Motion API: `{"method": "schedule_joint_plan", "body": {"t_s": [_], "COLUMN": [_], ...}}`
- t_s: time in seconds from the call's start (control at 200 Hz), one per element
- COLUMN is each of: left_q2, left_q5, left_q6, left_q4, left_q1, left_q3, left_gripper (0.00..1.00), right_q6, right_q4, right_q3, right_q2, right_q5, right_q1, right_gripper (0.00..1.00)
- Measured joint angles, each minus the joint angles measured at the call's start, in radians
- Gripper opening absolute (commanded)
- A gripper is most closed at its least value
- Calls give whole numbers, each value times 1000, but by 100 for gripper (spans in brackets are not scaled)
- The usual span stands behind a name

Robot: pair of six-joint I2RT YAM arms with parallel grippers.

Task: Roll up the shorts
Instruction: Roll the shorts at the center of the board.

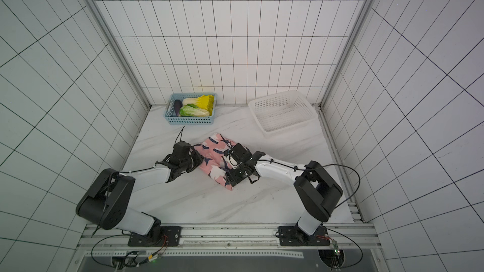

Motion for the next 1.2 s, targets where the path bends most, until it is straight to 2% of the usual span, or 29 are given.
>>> {"method": "schedule_joint_plan", "body": {"t_s": [0.095,0.185,0.315,0.48,0.81,0.865,0.935,0.995,1.115,1.135,1.205], "left_q2": [0,0,1,8,18,18,18,18,18,18,18], "left_q5": [-12,-16,-19,-19,-15,-15,-14,-13,-11,-10,-8], "left_q6": [-2,-5,-14,-33,-74,-81,-86,-89,-92,-91,-84], "left_q4": [-37,-74,-114,-157,-202,-205,-209,-211,-215,-215,-229], "left_q1": [0,0,-1,-1,-2,-2,-2,-2,-1,-1,0], "left_q3": [13,30,56,77,90,90,90,91,94,95,103], "left_gripper": [0,0,0,0,0,0,0,0,0,4,36], "right_q6": [-44,-85,-140,-204,-250,-251,-252,-249,-236,-235,-227], "right_q4": [-14,4,37,117,196,205,214,219,219,219,219], "right_q3": [55,90,103,119,155,163,163,163,163,163,163], "right_q2": [-26,-26,-6,94,262,283,297,301,302,302,301], "right_q5": [110,159,181,191,275,292,305,308,287,277,244], "right_q1": [58,108,166,224,248,248,248,248,237,233,222], "right_gripper": [81,81,81,81,79,74,63,43,18,17,12]}}
